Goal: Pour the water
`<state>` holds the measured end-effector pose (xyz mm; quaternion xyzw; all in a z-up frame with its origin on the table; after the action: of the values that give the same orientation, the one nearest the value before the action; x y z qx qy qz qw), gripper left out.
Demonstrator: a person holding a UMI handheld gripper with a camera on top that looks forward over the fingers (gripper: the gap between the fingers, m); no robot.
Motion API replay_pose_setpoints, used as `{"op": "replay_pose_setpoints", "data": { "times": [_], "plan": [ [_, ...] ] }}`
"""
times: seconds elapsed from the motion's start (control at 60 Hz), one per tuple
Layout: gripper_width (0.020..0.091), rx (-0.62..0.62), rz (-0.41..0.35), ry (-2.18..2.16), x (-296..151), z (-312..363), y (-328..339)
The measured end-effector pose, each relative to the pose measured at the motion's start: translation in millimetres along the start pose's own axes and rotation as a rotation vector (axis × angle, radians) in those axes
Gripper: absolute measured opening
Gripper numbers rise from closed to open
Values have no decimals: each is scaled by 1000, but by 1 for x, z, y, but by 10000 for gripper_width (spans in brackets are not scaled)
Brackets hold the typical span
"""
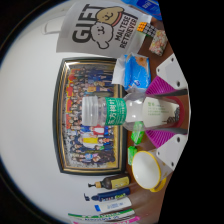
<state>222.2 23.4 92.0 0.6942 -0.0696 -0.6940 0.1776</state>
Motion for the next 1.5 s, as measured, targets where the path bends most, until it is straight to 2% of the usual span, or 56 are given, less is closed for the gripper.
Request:
{"op": "replay_pose_setpoints", "data": {
  "times": [0.117,0.15,0.183,0.217,0.25,0.3,0.533,0.883,1.15,1.5],
  "plan": [
    [527,-16,-10,-20,0,0,0],
    [547,-17,1,-16,0,0,1],
    [601,-13,28,-18,2,0,2],
    [757,-7,54,-24,3,0,6],
    [868,-4,72,-31,4,1,10],
    [843,5,93,-42,4,3,20],
    [856,99,193,-20,4,24,99],
    [850,113,298,-4,-18,144,281],
    [857,124,289,0,-40,213,376],
    [850,179,266,39,-50,230,413]
  ]
}}
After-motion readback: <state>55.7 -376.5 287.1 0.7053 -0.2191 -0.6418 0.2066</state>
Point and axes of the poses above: the point between the fingertips, and its own axes, seen from behind it with the camera up: z to the left, x down, y backward, against the way the camera looks, the point moved 10 cm from there along y, backward, against the way the camera looks, and after that the axes turned 8 degrees about -x, right-handed, at the moved point
